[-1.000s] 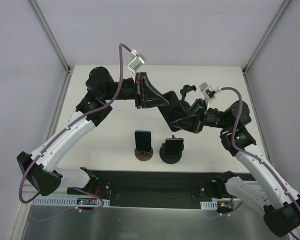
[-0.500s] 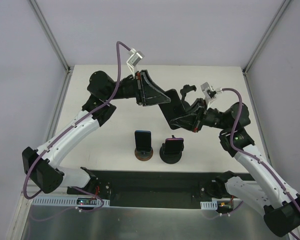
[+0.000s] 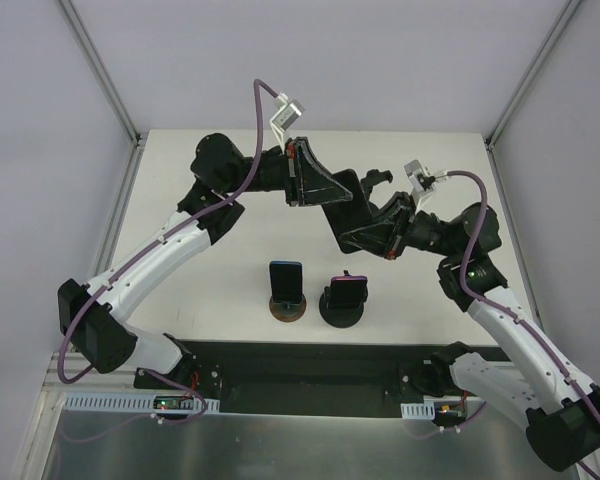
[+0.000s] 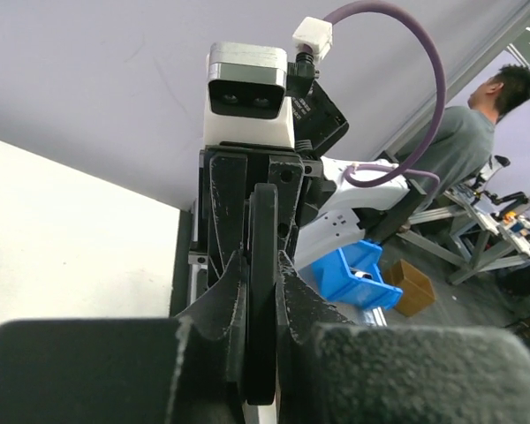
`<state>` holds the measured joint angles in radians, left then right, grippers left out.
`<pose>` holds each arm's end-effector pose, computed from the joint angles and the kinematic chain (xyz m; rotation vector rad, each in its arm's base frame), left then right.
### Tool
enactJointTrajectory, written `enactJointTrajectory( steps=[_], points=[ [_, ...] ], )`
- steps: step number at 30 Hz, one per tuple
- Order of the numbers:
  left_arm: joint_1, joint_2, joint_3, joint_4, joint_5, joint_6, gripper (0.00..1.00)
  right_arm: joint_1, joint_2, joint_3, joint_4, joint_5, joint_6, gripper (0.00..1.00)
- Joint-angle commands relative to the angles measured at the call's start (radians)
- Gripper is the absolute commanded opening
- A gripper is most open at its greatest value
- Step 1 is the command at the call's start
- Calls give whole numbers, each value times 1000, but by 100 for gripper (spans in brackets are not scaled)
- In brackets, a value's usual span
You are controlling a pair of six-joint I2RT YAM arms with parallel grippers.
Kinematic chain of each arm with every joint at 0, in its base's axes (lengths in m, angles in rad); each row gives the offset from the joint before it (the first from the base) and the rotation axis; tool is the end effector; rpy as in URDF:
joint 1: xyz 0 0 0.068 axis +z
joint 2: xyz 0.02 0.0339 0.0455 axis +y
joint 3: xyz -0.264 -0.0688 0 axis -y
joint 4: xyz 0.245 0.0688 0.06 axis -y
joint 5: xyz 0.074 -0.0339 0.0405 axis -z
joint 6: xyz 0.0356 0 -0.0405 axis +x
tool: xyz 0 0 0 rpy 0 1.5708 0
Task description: Place the phone on the phone stand
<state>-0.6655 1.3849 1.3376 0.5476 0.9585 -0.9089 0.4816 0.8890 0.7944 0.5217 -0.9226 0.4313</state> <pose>0.2193 -0.2092 0.4666 0.8682 1.2749 -1.8113 0.1553 0.1132 0.3946 -0.9070 1.1152 1.2867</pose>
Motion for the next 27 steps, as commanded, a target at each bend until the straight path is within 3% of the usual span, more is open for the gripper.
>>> enactJointTrajectory(
  steps=[1,2,3,4,7,10,16,19,27],
  points=[
    [-29,-13,77,-50,16,34,0,-9,22,37,40,33,-48,13],
    [-29,-24,98,-120,-19,88,0,-43,18,46,-4,47,-60,27],
    [-29,-43,118,-306,-115,223,0,-66,10,57,-109,62,-80,41],
    [-29,-52,136,-369,-156,279,0,-93,4,60,-162,79,-95,63],
    [-16,-75,163,-474,-263,412,0,-182,-33,86,-392,145,-216,84],
    [13,-83,161,-514,-349,462,0,-231,-47,109,-584,290,-368,91],
    [37,-55,195,-532,-423,542,0,-293,48,157,-724,540,-573,93],
    [38,-12,227,-534,-408,571,0,-323,151,199,-712,640,-623,85],
    [49,86,295,-503,-310,588,0,-396,344,166,-395,466,-686,69]
  ],
)
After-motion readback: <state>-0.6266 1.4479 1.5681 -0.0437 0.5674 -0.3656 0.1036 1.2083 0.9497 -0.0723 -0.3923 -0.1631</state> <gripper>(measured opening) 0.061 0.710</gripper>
